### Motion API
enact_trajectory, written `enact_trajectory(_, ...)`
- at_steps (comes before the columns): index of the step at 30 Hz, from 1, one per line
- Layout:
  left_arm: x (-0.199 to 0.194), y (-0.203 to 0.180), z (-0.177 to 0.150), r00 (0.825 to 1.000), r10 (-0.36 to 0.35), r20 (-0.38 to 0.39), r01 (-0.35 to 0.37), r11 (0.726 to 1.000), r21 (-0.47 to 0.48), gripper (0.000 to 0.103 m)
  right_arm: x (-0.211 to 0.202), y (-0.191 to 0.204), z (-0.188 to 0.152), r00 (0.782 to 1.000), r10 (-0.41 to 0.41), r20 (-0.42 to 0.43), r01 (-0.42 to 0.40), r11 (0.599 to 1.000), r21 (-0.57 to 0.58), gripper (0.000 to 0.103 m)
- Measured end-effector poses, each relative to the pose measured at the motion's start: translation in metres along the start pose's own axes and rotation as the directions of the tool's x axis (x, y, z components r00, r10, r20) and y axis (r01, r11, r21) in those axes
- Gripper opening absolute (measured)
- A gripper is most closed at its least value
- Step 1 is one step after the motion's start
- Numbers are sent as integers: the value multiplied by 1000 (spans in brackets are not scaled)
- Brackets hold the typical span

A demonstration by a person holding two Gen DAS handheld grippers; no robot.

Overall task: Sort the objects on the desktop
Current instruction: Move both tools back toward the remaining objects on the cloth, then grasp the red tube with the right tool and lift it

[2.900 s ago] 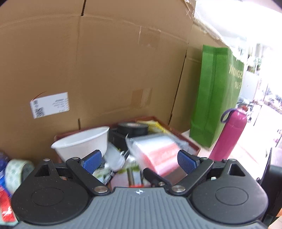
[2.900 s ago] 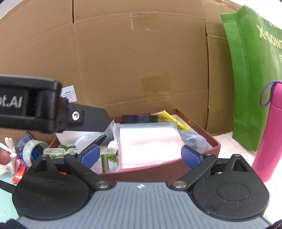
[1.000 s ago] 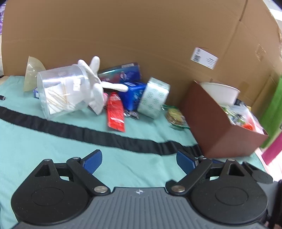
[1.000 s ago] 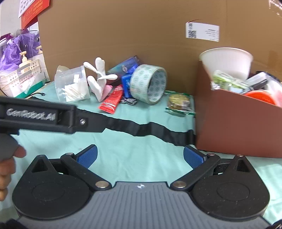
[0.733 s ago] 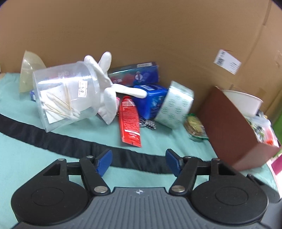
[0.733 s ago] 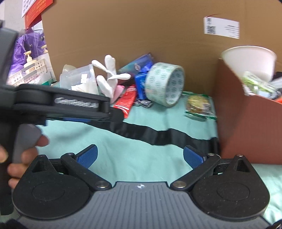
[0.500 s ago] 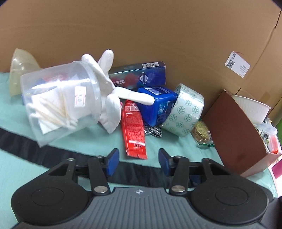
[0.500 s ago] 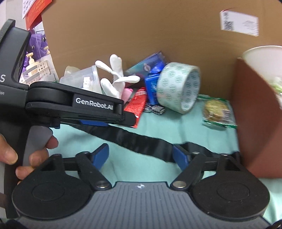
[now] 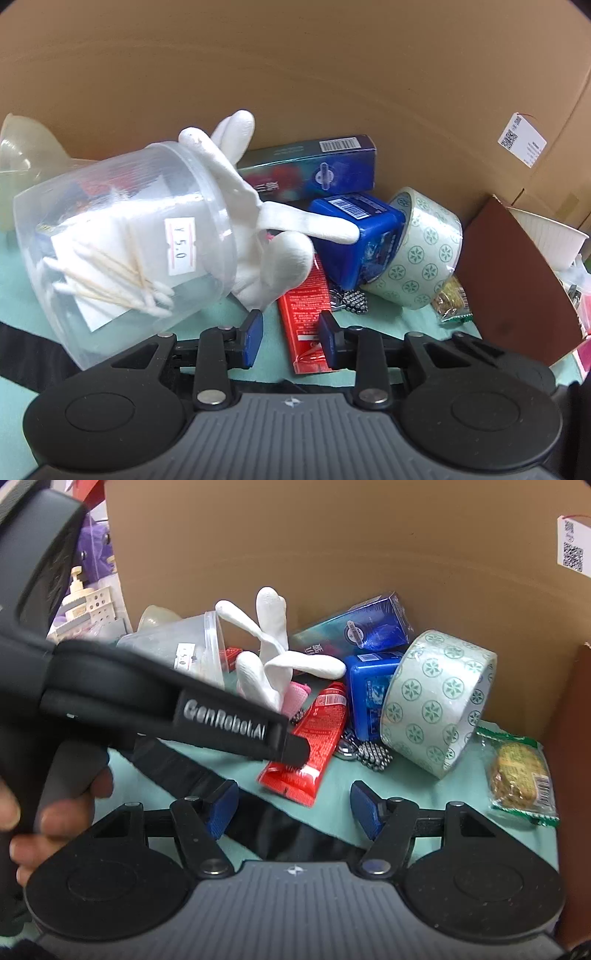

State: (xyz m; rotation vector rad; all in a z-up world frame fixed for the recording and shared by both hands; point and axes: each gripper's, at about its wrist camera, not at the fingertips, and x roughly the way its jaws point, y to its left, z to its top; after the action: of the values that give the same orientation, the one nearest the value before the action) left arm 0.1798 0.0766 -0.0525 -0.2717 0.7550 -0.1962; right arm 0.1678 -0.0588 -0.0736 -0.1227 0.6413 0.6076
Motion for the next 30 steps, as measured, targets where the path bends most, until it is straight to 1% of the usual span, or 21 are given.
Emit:
enact_trajectory(2,2,-3,1,1000,-4,-8,4,1000,12,33,6,1,4,1000,0,2,0,1000,-1,62)
enact_trajectory(3,2,-5,1,1000,-8,-12,8,1000,18,29,9,3,5,1000,-10,4,10,1000,-13,62)
enact_trajectory(4,3,-7,0,1000,-19,-17,19,1000,23,27,11,4,6,1000,-22,7,23,999,-29,58)
enact_trajectory(5,2,-9,-1,1000,-12,-9,13,999,33,27,12,6,6,999,-35,7,35,999,-40,46)
enact_trajectory(8,-2,-13,-7,1000,-10,-2,10,999,44,26,7,8,4,999,-47,9,47,997,-60,38)
enact_trajectory(13,-23,-18,-27,998,-56,-19,56,998,1,23,-16,9,-9,998,-62,7,62,997,-56,32)
enact_trajectory(16,-39,-25,-49,996,-87,-33,86,996,-18,23,-38,15,-25,998,-66,3,66,993,-98,31)
enact_trajectory(20,-49,-44,-74,991,-119,-52,117,992,-43,22,-73,16,-49,998,-69,-7,68,992,-108,31)
enact_trajectory(22,-59,-47,-84,988,-140,-60,138,989,-50,22,-84,12,-57,997,-70,-12,68,991,-119,31)
enact_trajectory(24,-58,-54,-90,989,-139,-57,136,989,-50,22,-100,11,-69,998,-61,-15,59,993,-104,30)
enact_trajectory(25,-57,-57,-91,990,-128,-52,125,991,-44,22,-108,9,-74,999,-49,-14,47,995,-87,23)
enact_trajectory(27,-55,-62,-89,992,-111,-54,109,993,-38,22,-123,12,-83,1000,-11,-18,10,998,-58,17)
enact_trajectory(28,-54,-64,-87,993,-107,-58,105,994,-37,24,-129,14,-88,999,13,-30,-14,999,-38,16)
enact_trajectory(29,-55,-64,-85,993,-106,-59,104,994,-36,29,-133,15,-92,999,26,-23,-26,999,-28,16)
enact_trajectory(30,-54,-65,-84,993,-106,-61,103,994,-38,30,-135,18,-93,1000,21,-18,-22,999,-26,16)
